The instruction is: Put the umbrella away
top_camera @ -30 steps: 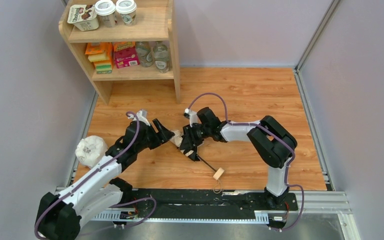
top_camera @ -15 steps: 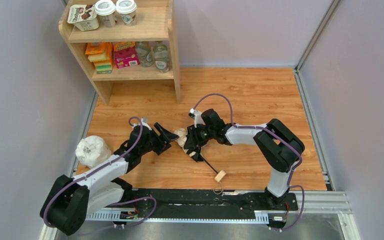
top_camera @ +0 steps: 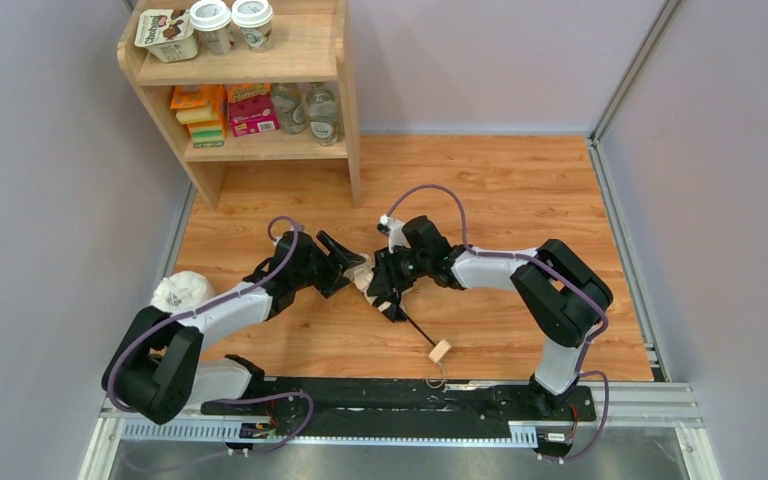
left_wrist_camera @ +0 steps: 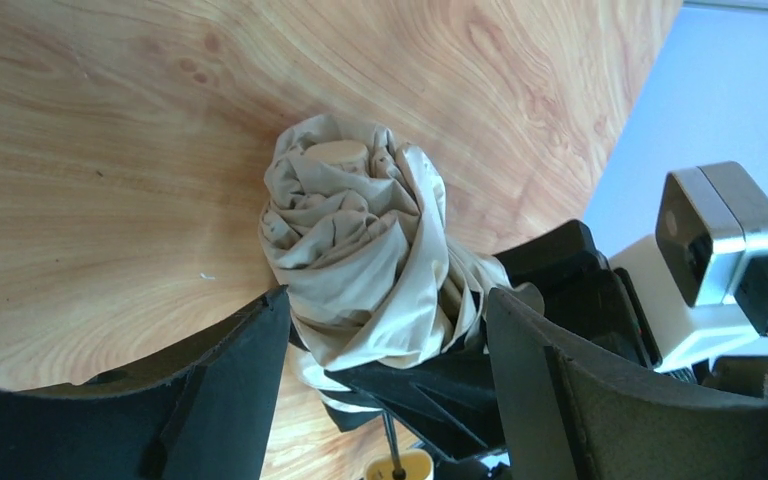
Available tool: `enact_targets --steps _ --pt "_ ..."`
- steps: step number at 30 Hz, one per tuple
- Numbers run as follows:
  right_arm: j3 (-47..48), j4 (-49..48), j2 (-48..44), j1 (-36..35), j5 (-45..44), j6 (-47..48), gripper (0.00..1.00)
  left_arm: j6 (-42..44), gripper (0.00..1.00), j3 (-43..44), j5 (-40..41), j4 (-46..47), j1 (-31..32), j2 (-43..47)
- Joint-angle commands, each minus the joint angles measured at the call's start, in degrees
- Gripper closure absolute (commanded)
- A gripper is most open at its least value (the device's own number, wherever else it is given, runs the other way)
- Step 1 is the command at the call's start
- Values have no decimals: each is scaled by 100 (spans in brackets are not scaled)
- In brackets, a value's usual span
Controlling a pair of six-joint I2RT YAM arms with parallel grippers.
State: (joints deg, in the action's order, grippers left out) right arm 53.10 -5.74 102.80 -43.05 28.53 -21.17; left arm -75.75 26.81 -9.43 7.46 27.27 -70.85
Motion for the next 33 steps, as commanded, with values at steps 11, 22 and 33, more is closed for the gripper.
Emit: enact_targets --steps 11,22,33 --pt "227 -718 55 -19 661 -397 100 -230 21 -308 -155 999 33 -903" --pt "561 -376 618 33 1294 -116 100 122 22 -738 -383 3929 103 -2275" --pt "982 800 496 7 1234 544 100 -388 83 -712 -973 5273 59 -3646"
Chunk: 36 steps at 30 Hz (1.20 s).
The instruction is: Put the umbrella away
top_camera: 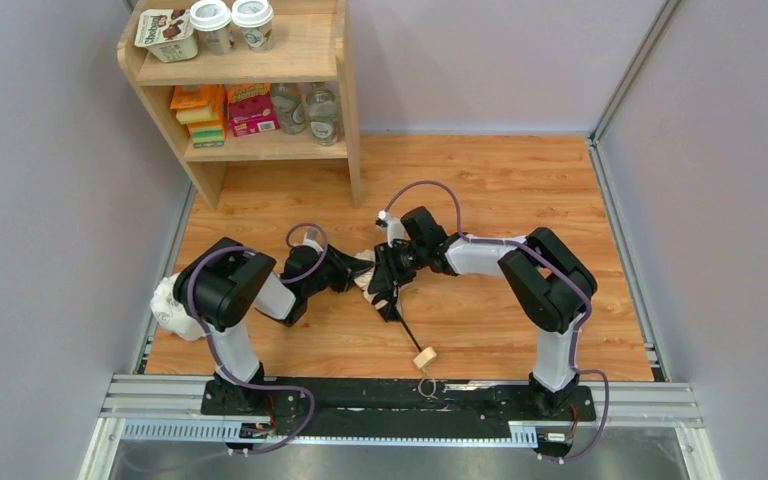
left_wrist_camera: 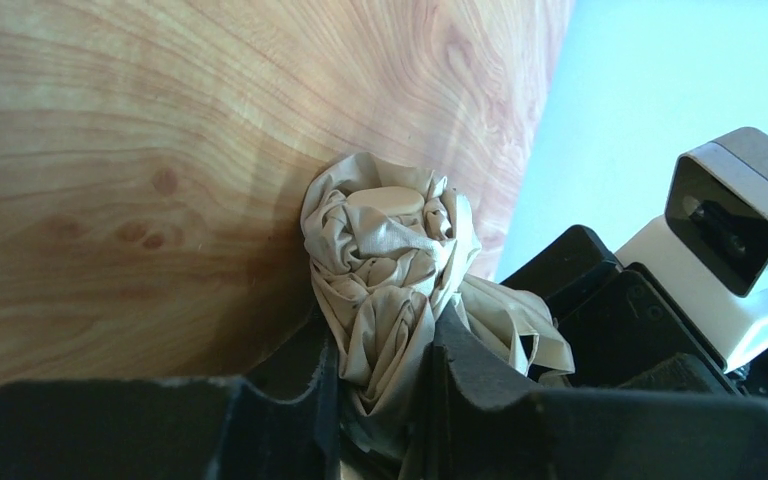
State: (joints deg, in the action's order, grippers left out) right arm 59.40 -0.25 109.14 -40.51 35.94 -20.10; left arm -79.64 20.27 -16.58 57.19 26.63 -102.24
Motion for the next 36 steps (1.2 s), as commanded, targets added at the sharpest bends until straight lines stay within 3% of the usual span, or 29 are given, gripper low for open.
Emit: enact_targets --steps 1,3,4,6,9,13,17,22,36 --pt "432 428 -165 -264 406 437 99 -17 85 -41 -267 371 123 -560" --pt "633 884 -261 -317 178 410 89 -26 86 -6 -311 398 114 -543" --pt "765 1130 -332 -334 37 349 79 -17 92 3 -311 372 123 -500" --pt "880 1483 -490 -352 -350 165 73 -34 100 -23 -276 398 123 -333" --pt "951 1703 -710 -352 -658 -142 50 53 100 73 -354 320 114 53" --pt "1188 2046 -1087 -352 -764 -319 40 -34 100 170 -416 345 123 493" --pt "1477 2494 -1518 -352 -1002 -398 25 -175 100 205 -531 968 114 670" --pt "1829 2925 -1861 -352 -1116 -469 18 -342 100 249 -671 2103 123 652" --pt "2629 3418 -2845 -352 -1502 -574 4 291 100 846 -803 2068 123 1847"
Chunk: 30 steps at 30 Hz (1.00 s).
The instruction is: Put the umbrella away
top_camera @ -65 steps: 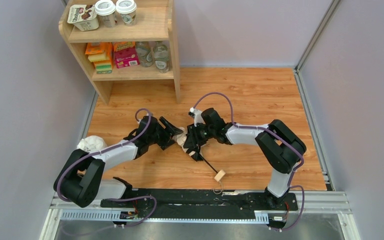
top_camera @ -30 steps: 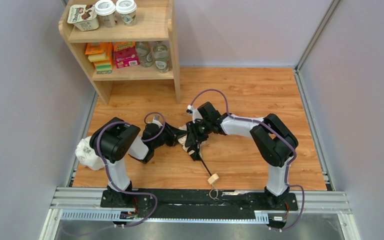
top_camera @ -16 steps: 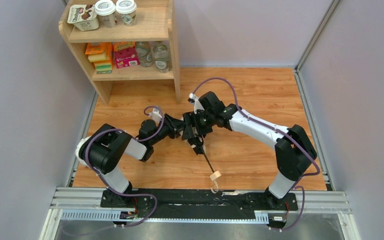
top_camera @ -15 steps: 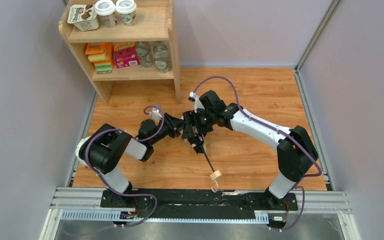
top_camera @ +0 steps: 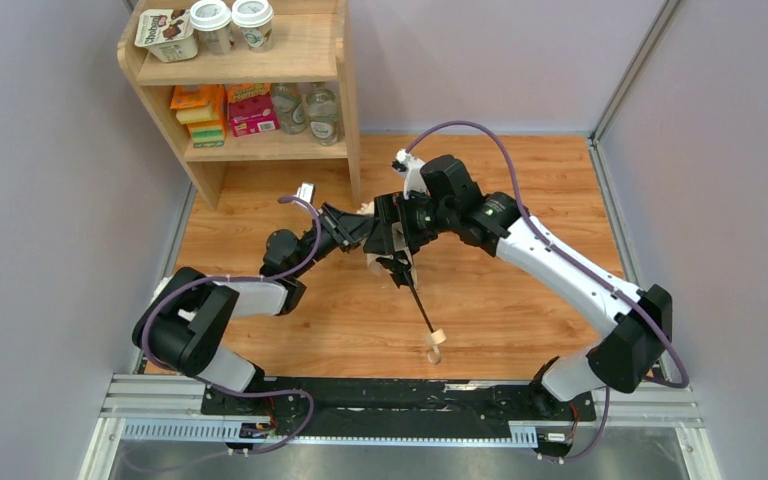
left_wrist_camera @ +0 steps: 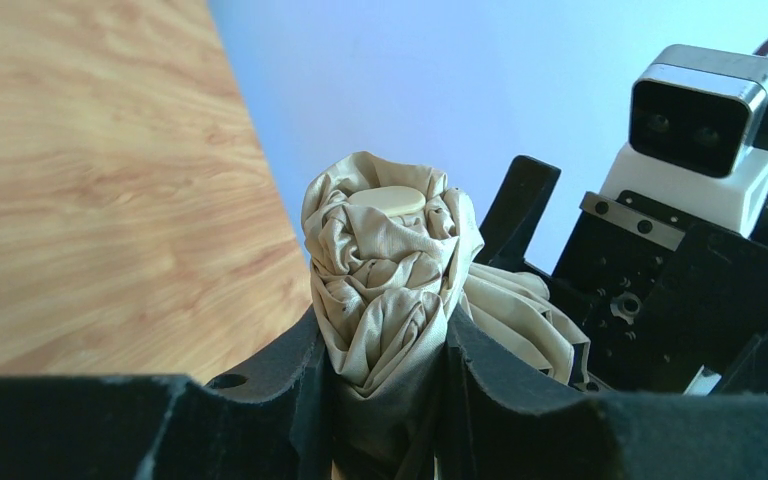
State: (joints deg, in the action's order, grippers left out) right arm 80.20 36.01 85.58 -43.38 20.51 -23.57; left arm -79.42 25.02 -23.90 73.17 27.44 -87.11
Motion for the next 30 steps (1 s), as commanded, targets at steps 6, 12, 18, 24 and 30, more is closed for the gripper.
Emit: enact_targets --steps 6,12,18,24,30 --pt "900 -226 -797 -66 -275 -490 0 138 100 680 25 418 33 713" --pt "1321 2 -1026 -57 -759 -508 0 -152 100 812 61 444 42 871" --pt "1674 301 -1034 83 -899 -411 0 -381 100 777 175 567 42 1003" --pt "1736 337 -1105 470 -803 -429 0 -434 100 917 193 637 42 1126" --pt "1342 162 -1315 619 -688 -647 0 -443 100 970 193 681 33 1100"
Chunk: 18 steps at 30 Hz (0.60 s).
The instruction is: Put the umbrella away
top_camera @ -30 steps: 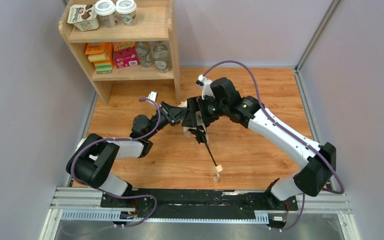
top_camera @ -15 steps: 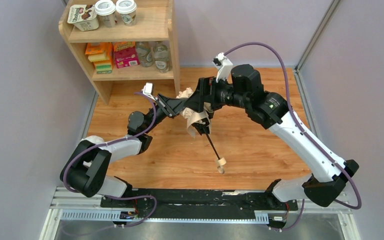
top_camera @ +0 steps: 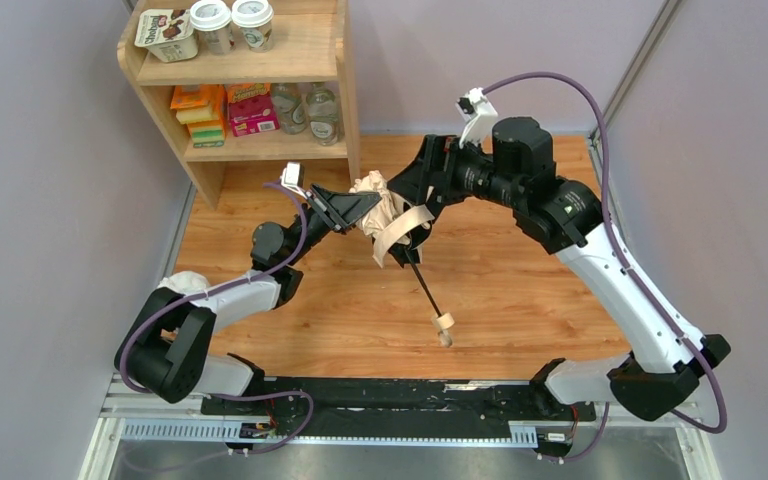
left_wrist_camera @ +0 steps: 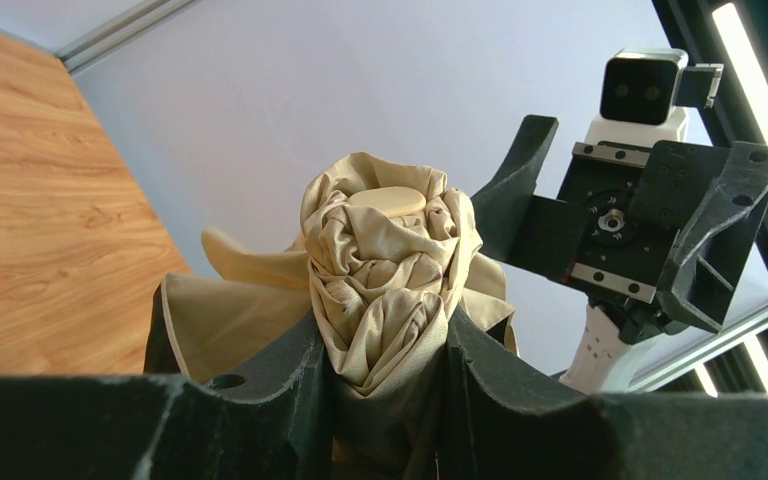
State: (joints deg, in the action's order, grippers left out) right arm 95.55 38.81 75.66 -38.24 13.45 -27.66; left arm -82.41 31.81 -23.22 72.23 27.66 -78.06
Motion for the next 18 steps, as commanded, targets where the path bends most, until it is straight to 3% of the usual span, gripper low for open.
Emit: enact_targets --steps 1,4,7,14,16,18 --pt "-421 -319 -454 324 269 -492 0 -144 100 290 134 775 20 186" --pt "-1762 -1652 -902 1063 1867 -1354 0 -161 100 308 107 802 20 160" --pt "-2409 -2369 -1202 959 2486 -1549 0 -135 100 317 99 819 20 160" --pt "-2323 -3011 -1116 406 2742 -1629 28 67 100 563 -42 942 20 -16" --pt "-2068 -2993 -879 125 2733 -1629 44 172 100 633 -7 1004 11 28" --pt "-1752 -2775 -641 -174 2637 -1524 47 304 100 721 37 1004 11 98"
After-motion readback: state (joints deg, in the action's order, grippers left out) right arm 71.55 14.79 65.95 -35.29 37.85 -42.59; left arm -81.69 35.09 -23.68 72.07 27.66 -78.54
